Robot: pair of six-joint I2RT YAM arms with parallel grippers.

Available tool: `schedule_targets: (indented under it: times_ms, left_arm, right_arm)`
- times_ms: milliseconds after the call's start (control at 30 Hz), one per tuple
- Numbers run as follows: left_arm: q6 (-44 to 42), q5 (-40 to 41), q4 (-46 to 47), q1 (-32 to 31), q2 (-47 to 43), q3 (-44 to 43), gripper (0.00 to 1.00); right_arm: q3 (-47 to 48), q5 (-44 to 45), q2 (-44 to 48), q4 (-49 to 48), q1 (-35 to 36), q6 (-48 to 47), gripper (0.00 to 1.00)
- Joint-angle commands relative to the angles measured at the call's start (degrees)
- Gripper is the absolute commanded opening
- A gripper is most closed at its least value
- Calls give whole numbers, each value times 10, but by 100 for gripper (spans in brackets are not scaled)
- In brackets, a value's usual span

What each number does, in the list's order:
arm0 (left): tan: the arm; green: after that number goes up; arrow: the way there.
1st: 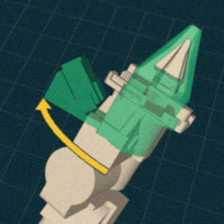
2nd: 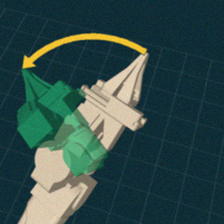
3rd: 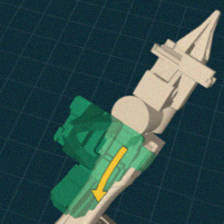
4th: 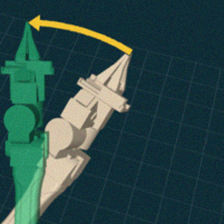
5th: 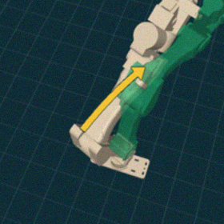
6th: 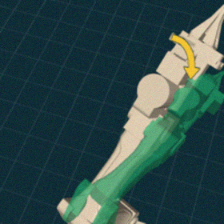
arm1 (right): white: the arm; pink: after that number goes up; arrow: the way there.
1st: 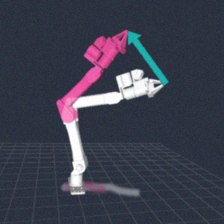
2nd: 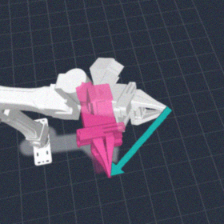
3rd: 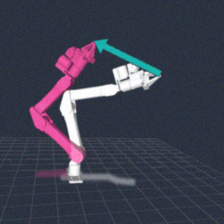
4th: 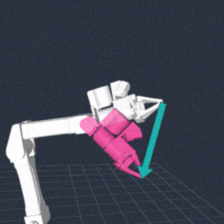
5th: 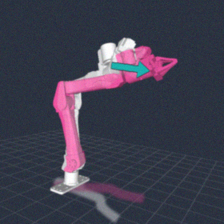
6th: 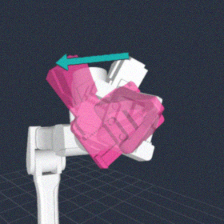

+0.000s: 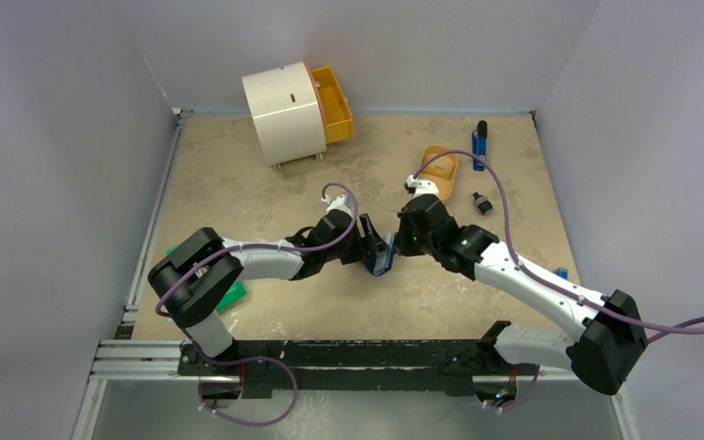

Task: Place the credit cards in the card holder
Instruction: Open the card holder at the center of the board.

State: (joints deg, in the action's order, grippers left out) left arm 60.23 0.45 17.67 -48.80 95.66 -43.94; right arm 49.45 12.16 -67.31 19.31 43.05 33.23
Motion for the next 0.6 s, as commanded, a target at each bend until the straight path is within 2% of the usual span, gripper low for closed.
schedule_targets:
  times_ms: [0, 367, 567]
  left_arm:
    - [-14, 5, 13, -3, -15, -13, 66]
    - [-18, 7, 6, -7, 3, -16, 57]
    - [-24, 22, -10, -8, 2, -16, 33]
  right_arm:
    - [-4, -8, 20, -12, -1, 6, 0]
    - [-3, -8, 23, -13, -1, 5, 0]
    - [-4, -6, 29, -8, -1, 8, 0]
